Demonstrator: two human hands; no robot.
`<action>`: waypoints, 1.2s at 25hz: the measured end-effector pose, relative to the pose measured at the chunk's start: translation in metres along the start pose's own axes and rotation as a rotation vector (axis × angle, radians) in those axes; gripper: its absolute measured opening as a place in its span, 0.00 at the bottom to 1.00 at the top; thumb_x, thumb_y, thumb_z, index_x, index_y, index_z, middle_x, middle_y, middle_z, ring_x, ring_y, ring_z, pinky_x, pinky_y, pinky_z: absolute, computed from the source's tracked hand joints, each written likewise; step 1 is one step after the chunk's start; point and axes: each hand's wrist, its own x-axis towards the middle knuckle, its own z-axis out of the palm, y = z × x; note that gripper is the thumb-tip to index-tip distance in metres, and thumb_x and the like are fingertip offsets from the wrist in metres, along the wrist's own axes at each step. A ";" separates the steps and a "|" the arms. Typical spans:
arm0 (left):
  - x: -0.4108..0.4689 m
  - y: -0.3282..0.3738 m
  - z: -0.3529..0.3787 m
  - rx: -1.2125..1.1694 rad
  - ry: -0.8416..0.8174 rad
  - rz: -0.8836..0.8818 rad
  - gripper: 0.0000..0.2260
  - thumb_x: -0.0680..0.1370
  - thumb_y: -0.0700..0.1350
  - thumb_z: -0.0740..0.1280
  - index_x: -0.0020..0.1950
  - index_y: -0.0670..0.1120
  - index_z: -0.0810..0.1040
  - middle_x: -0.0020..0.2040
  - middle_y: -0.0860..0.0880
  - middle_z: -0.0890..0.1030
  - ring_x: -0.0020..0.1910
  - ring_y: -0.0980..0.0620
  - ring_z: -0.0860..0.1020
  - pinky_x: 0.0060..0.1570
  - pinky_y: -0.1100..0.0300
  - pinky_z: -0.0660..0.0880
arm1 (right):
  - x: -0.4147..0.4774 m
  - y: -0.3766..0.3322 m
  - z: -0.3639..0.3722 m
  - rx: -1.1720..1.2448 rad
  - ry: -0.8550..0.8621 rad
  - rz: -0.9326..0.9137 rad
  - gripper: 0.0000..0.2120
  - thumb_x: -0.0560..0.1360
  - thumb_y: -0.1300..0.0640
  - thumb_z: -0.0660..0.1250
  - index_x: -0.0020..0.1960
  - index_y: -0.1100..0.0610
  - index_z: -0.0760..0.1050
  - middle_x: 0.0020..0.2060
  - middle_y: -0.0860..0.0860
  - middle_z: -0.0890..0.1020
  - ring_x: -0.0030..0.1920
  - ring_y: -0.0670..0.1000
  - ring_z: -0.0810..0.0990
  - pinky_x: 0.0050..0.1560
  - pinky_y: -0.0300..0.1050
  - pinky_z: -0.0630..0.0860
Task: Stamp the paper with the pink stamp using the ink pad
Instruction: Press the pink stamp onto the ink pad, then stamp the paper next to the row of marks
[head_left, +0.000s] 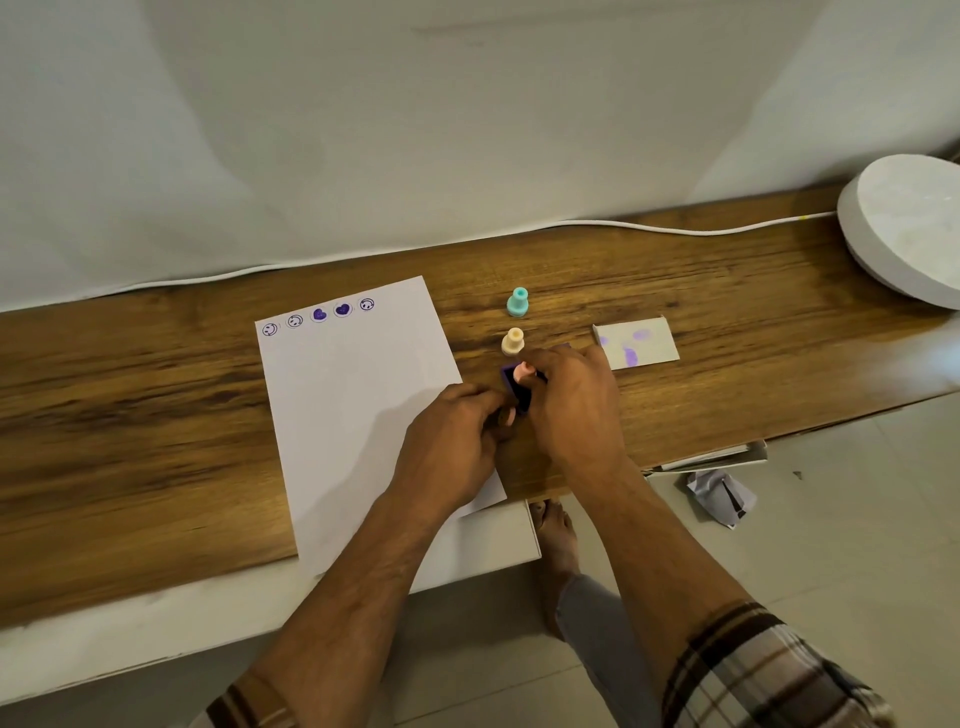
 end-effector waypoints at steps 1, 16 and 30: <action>0.000 0.000 0.000 0.001 -0.001 0.001 0.16 0.79 0.46 0.70 0.66 0.56 0.80 0.64 0.51 0.81 0.58 0.47 0.80 0.56 0.63 0.67 | 0.000 0.000 0.000 -0.003 0.006 0.000 0.14 0.80 0.59 0.71 0.66 0.54 0.82 0.57 0.54 0.85 0.61 0.57 0.75 0.56 0.49 0.73; 0.004 -0.050 -0.059 -0.013 0.191 -0.294 0.18 0.80 0.51 0.68 0.70 0.55 0.76 0.77 0.46 0.70 0.72 0.42 0.72 0.72 0.46 0.66 | -0.005 -0.029 0.006 0.346 0.160 0.013 0.17 0.79 0.51 0.74 0.67 0.49 0.81 0.60 0.49 0.84 0.62 0.51 0.78 0.61 0.52 0.77; -0.035 -0.062 -0.063 0.280 0.012 -0.115 0.17 0.77 0.51 0.71 0.66 0.55 0.79 0.60 0.50 0.84 0.50 0.47 0.84 0.61 0.52 0.77 | 0.004 -0.092 0.052 0.583 0.096 -0.030 0.12 0.80 0.50 0.73 0.62 0.52 0.84 0.55 0.47 0.86 0.54 0.46 0.83 0.51 0.43 0.82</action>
